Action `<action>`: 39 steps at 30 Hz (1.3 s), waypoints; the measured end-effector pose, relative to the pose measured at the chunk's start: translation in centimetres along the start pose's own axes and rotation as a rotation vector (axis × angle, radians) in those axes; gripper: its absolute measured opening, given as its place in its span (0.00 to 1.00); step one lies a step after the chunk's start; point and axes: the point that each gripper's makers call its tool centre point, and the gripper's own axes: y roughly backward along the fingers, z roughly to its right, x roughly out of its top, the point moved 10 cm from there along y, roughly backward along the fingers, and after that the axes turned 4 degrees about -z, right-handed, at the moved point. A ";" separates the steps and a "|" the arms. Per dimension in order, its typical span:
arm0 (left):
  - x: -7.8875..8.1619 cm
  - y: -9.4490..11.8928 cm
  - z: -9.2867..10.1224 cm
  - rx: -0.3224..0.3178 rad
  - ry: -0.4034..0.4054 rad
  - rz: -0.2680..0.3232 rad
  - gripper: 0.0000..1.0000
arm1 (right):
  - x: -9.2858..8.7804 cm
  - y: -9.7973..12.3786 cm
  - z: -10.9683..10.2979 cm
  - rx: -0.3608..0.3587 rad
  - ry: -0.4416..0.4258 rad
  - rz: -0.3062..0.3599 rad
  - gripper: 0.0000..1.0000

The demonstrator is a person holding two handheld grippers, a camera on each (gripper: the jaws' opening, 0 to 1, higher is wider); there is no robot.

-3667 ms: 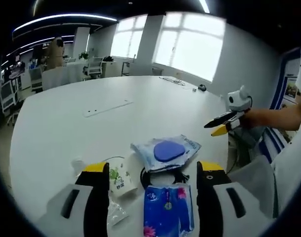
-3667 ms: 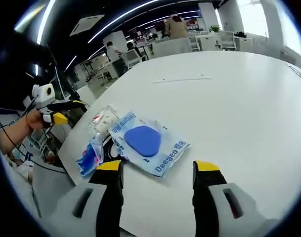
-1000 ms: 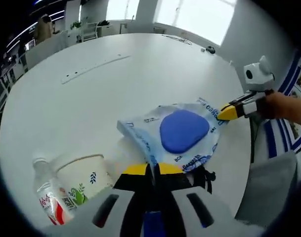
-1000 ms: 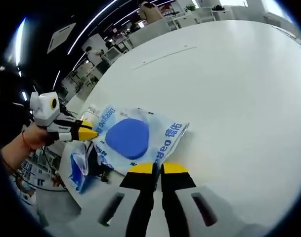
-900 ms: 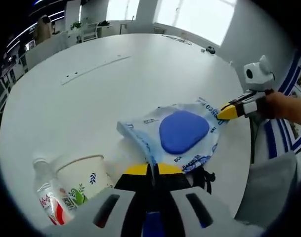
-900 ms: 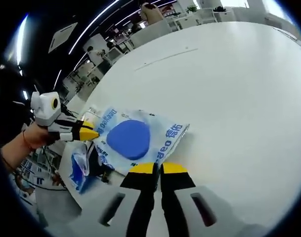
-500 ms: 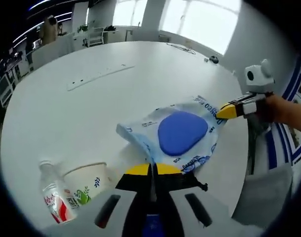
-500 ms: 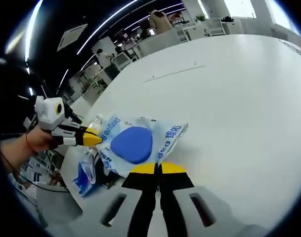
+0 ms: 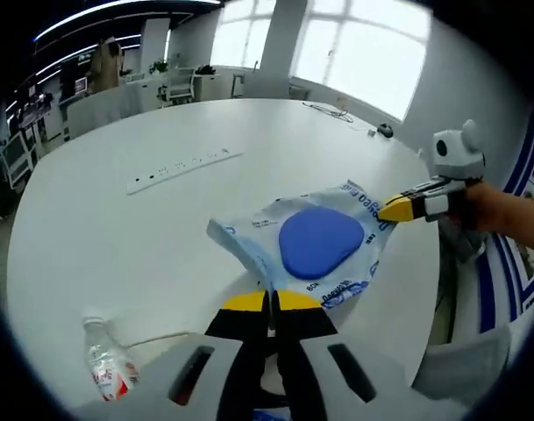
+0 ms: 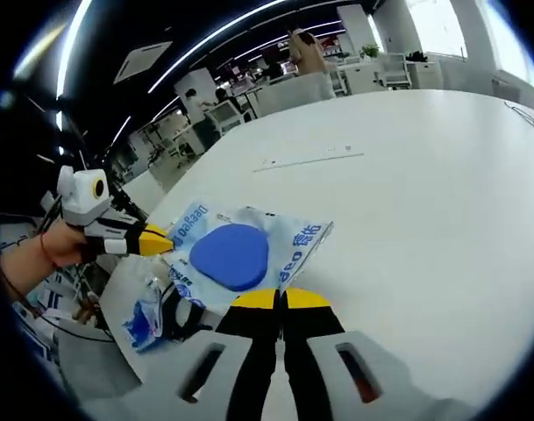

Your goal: Arrange the tabletop items into an orderly group along one side of the table until the central work area is clear of visible clutter.

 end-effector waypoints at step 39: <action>0.2 -7.6 -2.7 0.112 0.181 -0.006 0.00 | 3.5 -8.0 6.9 -0.018 0.053 -0.094 0.00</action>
